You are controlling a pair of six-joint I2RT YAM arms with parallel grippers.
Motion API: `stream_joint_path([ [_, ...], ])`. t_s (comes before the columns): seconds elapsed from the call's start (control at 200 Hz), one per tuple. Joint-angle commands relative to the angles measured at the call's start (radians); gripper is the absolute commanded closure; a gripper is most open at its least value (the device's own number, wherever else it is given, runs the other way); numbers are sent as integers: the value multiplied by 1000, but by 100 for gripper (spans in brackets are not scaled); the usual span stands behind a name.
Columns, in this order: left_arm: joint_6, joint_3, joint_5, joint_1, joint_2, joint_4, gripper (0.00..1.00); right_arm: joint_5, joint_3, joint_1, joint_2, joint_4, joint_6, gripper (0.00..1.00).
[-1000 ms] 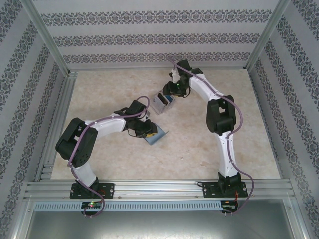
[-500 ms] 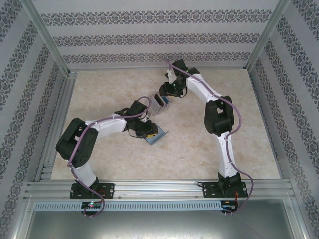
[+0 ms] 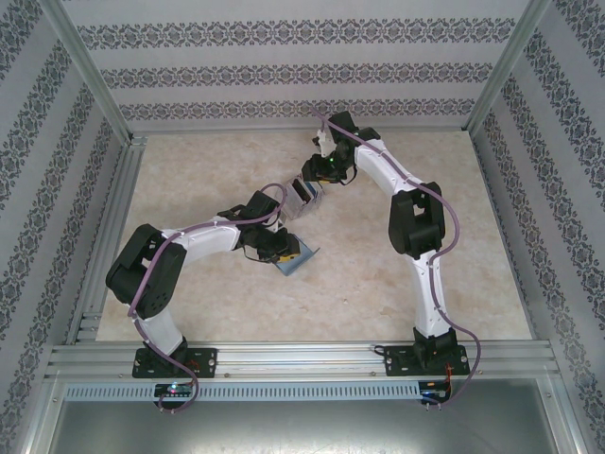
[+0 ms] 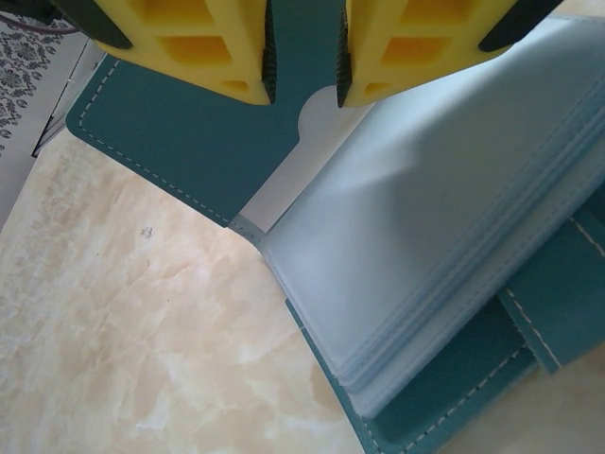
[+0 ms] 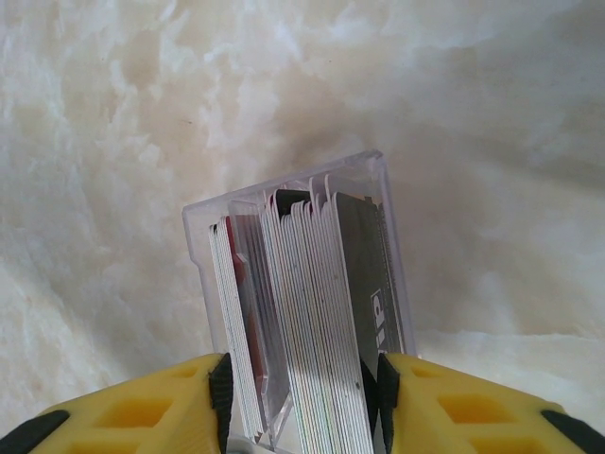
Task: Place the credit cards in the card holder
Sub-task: Pick up the credit card from the storage box.
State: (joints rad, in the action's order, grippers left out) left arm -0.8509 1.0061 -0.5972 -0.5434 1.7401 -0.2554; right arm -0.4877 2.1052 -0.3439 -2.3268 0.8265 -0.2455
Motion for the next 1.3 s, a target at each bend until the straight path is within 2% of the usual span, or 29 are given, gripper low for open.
stream_joint_path([
  [0.0, 16, 6, 9, -15, -4, -20, 73, -19, 15, 5, 55, 4, -12, 56],
  [0.155, 18, 8, 9, -15, -1, -19, 73, -17, 2, 13, 58, -6, -18, 61],
  [0.625, 23, 15, 12, -14, 10, -28, 73, 58, 15, 30, 65, 20, 7, 94],
  [0.974, 20, 19, 17, -15, 16, -32, 73, 207, 13, 49, 227, 44, 75, 98],
  [1.154, 13, 9, 54, -13, 11, -19, 73, 183, -186, 33, 426, -28, 22, 99],
  [1.294, -20, -31, 130, -11, -22, 29, 74, 156, -507, -55, 644, -172, -124, 99],
])
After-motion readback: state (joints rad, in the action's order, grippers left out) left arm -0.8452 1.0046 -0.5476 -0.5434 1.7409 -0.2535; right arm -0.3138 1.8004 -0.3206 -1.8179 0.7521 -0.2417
